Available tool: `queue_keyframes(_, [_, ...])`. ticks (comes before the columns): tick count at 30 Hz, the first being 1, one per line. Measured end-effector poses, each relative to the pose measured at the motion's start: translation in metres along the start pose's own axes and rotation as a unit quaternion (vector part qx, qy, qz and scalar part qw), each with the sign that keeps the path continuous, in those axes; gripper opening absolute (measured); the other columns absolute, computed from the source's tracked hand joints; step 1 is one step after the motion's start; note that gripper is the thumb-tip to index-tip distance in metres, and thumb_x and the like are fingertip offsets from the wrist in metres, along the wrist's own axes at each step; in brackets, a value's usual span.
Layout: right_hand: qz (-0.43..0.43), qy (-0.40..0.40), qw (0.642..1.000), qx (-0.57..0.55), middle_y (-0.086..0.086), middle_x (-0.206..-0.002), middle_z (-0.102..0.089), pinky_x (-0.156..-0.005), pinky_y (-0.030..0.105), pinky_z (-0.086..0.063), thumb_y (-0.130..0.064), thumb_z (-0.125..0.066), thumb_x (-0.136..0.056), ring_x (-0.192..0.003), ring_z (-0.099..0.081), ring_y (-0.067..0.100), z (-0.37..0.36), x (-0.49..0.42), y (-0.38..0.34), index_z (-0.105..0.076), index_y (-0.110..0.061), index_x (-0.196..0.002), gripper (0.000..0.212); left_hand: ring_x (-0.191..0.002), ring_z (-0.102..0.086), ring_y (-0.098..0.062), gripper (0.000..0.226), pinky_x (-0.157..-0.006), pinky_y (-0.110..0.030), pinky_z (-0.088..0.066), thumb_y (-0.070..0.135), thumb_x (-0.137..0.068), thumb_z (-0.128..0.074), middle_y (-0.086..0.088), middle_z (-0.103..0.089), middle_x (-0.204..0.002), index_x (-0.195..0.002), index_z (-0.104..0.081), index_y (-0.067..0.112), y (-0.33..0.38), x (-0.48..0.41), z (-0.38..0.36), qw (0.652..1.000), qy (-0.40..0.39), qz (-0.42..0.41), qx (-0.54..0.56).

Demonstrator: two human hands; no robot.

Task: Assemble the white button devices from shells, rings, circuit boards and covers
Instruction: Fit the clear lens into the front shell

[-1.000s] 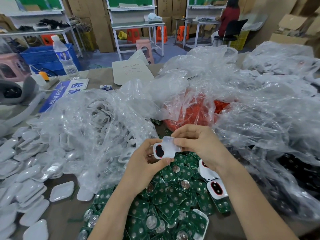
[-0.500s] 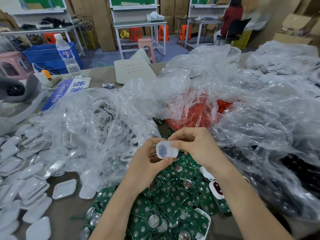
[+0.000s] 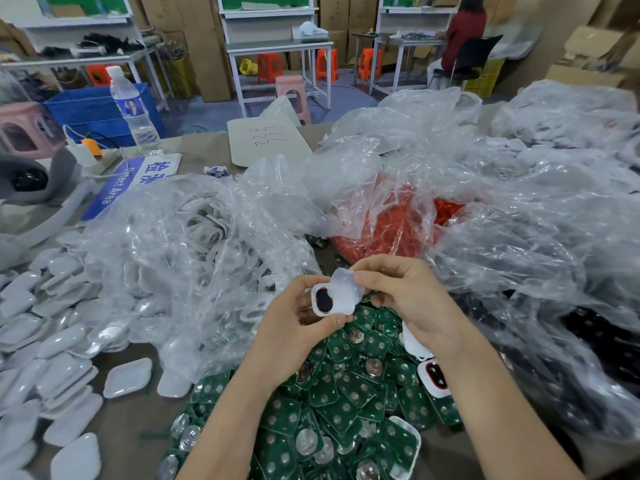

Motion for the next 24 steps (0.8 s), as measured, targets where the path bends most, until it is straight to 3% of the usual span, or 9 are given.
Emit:
queue_keyframes(7, [-0.053, -0.018, 0.995, -0.084, 0.003, -0.073, -0.069, -0.056, 0.018, -0.048, -0.011, -0.072, -0.072, -0.065, -0.054, 0.012, -0.001, -0.002, 0.008, -0.077, -0.015, -0.071, 0.006, -0.088, -0.067, -0.001, 0.040, -0.071, -0.011, -0.049, 0.013, -0.075, -0.082, 0.016, -0.072, -0.096, -0.106, -0.062, 0.028, 0.001, 0.000, 0.000, 1.000, -0.004, 0.003, 0.008])
queue_keyframes(12, [-0.028, -0.005, 0.999, -0.018, 0.003, -0.074, -0.070, -0.055, 0.020, -0.049, -0.003, -0.068, -0.084, -0.063, -0.059, 0.010, -0.002, -0.001, 0.013, -0.076, -0.019, -0.073, 0.021, -0.086, -0.067, 0.000, 0.039, -0.070, -0.010, -0.049, 0.011, -0.076, -0.082, 0.017, -0.072, -0.094, -0.105, -0.062, 0.027, 0.000, 0.001, 0.000, 1.000, -0.003, 0.002, 0.008])
queue_keyframes(20, [-0.071, -0.016, 0.994, -0.079, 0.005, -0.075, -0.065, -0.062, 0.021, -0.054, 0.003, -0.073, -0.070, -0.069, -0.065, 0.014, 0.006, 0.001, 0.013, -0.074, -0.010, -0.088, 0.022, -0.089, -0.067, 0.002, 0.041, -0.071, -0.010, -0.049, 0.012, -0.075, -0.082, 0.019, -0.071, -0.096, -0.107, -0.062, 0.027, 0.001, 0.000, 0.000, 1.000, 0.004, -0.004, 0.001])
queue_keyframes(24, [-0.081, -0.004, 0.994, -0.069, 0.009, -0.069, -0.067, -0.058, 0.021, -0.055, 0.010, -0.067, -0.078, -0.059, -0.063, 0.013, 0.008, 0.004, 0.012, -0.071, -0.005, -0.081, 0.016, -0.086, -0.067, 0.002, 0.041, -0.070, -0.010, -0.049, 0.012, -0.075, -0.082, 0.020, -0.072, -0.095, -0.106, -0.061, 0.029, 0.001, 0.000, 0.001, 1.000, 0.009, -0.002, 0.002])
Point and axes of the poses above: each hand's wrist, its own x-axis away from the middle knuckle, its own z-axis out of the back of the hand, y = z × x, the point moved 2 cm from there along -x, towards the middle knuckle
